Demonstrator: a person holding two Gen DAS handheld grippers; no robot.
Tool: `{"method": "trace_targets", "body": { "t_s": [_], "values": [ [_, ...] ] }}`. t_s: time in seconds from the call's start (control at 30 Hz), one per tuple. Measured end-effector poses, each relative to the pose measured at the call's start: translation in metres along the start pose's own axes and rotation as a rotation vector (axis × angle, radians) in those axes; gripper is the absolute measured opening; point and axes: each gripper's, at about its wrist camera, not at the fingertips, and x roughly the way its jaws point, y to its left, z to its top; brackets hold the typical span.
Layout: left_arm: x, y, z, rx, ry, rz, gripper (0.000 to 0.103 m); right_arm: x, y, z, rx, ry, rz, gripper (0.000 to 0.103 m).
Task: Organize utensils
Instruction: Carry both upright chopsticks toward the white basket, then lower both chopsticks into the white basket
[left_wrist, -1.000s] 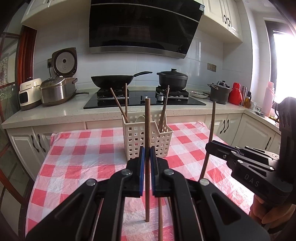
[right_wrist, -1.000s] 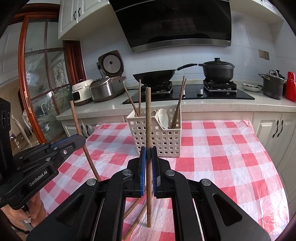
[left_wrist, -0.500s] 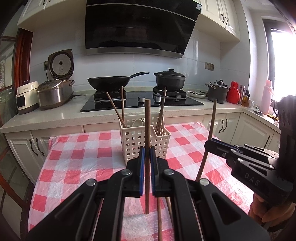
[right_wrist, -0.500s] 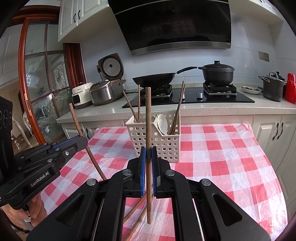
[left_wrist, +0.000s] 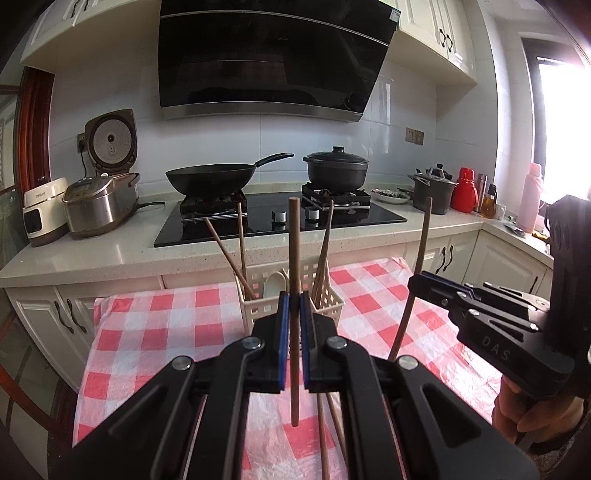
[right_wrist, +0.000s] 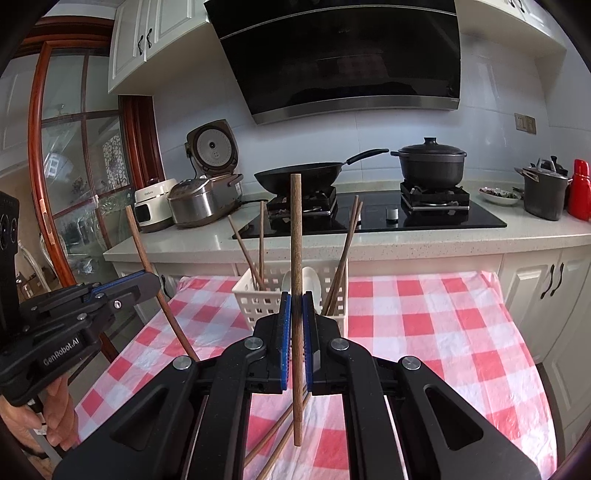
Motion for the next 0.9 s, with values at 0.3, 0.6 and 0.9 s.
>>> {"method": "trace_targets", "body": {
  "t_s": [0.3, 0.6, 0.9],
  "values": [
    [0.011, 0.008, 0.04, -0.001, -0.019, -0.021, 0.006, 0.022, -0.013, 0.026, 0.019, -0.004, 0.003, 0.005],
    [0.008, 0.013, 0.11, -0.005, -0.105, -0.032, 0.006, 0.045, -0.028, 0.072, 0.035, -0.038, -0.011, 0.005],
    [0.032, 0.023, 0.177, -0.031, -0.175, 0.042, 0.006, 0.067, -0.025, 0.118, 0.015, -0.11, -0.027, 0.005]
  ]
}}
